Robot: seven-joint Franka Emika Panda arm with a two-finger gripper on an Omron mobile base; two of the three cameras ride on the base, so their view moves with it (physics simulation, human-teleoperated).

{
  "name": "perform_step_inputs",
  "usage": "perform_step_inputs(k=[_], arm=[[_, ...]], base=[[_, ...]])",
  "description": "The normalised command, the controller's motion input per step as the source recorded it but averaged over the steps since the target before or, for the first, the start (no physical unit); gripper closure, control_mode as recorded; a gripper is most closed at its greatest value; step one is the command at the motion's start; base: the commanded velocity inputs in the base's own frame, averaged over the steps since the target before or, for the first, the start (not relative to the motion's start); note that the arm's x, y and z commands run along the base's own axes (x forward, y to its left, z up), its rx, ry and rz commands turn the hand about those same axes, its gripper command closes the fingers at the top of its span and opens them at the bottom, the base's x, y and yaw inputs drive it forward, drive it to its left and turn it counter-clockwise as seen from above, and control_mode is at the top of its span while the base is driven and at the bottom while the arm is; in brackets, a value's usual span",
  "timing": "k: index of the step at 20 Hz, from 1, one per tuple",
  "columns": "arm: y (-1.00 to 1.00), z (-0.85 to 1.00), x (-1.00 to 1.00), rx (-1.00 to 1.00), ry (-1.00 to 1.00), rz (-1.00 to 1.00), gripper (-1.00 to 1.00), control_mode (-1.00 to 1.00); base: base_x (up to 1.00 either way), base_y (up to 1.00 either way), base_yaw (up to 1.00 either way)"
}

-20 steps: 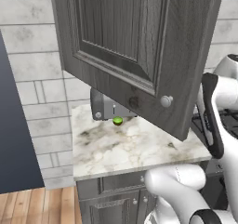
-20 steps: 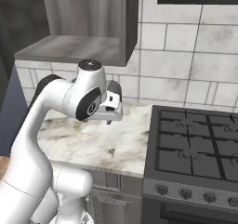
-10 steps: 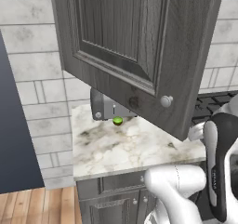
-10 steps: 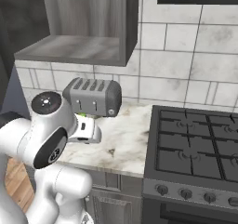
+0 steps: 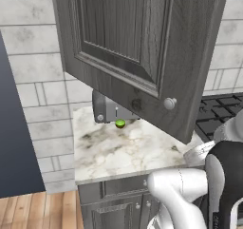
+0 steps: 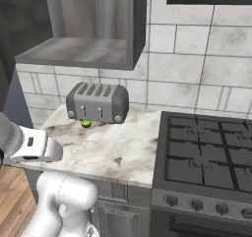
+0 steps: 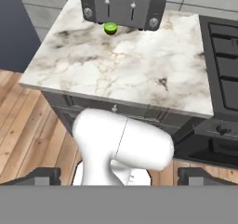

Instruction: Close all open cabinet doors.

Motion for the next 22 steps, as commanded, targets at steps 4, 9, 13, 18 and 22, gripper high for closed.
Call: perform_step_inputs(k=[4,9,13,18,22], arm=[[0.15,0.00,-1.00,-0.08,-0.17,0.10,-1.00,-1.00],[0.29,0.00,-0.95,-0.10,-0.19,0.11,-1.00,-1.00],[0.77,0.06,-0.16,-0.11,-0.21,0.07,-1.00,-1.00],[0.95,0.20,0.20,-0.11,-0.18,0.03,-1.00,-1.00],[0.91,0.32,0.32,-0.13,-0.13,0.01,-1.00,-1.00]], base=[[0.00,0.00,0.00],[0.00,0.00,0.00],[0.00,0.00,0.00],[0.00,0.00,0.00],[0.00,0.00,0.00]])
